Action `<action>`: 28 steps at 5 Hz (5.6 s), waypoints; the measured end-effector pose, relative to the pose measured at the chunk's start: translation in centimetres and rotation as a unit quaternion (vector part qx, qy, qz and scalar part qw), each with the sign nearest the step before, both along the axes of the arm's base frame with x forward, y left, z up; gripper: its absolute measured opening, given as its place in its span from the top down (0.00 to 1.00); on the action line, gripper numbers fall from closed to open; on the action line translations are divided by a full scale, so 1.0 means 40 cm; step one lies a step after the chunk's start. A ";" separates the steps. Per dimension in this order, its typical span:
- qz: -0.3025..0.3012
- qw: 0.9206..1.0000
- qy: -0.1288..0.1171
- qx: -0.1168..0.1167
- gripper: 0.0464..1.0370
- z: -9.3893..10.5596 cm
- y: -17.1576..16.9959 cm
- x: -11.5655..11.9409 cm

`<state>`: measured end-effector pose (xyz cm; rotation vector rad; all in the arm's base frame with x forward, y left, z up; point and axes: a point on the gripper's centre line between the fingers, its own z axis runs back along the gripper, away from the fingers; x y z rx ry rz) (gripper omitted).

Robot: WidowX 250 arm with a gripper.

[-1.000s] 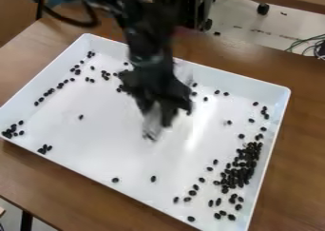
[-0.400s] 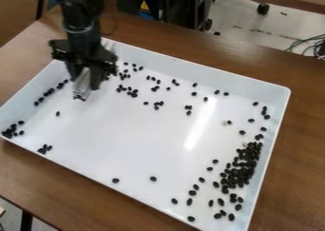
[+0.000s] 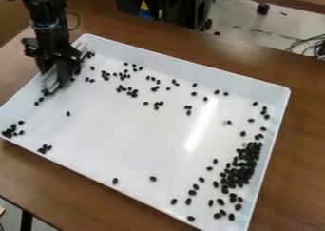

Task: Sweep into pile

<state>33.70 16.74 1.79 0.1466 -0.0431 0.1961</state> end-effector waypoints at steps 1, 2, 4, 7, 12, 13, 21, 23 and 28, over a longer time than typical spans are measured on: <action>-0.003 1.000 0.002 0.002 0.69 -0.024 0.013 0.025; -0.007 1.000 0.012 0.005 0.69 -0.041 0.016 0.022; -0.047 0.998 -0.006 0.030 0.69 -0.062 -0.057 0.048; -0.130 0.991 -0.019 0.003 0.69 -0.063 -0.338 -0.026; -0.241 0.969 -0.022 -0.039 0.69 -0.015 -0.722 -0.082; -0.220 0.974 -0.043 -0.036 0.69 0.044 -0.660 -0.069; -0.086 0.996 -0.011 -0.014 0.69 -0.053 -0.263 0.062; -0.167 0.986 -0.012 -0.015 0.69 -0.055 -0.498 0.045; -0.225 0.974 -0.032 -0.021 0.69 0.019 -0.705 -0.037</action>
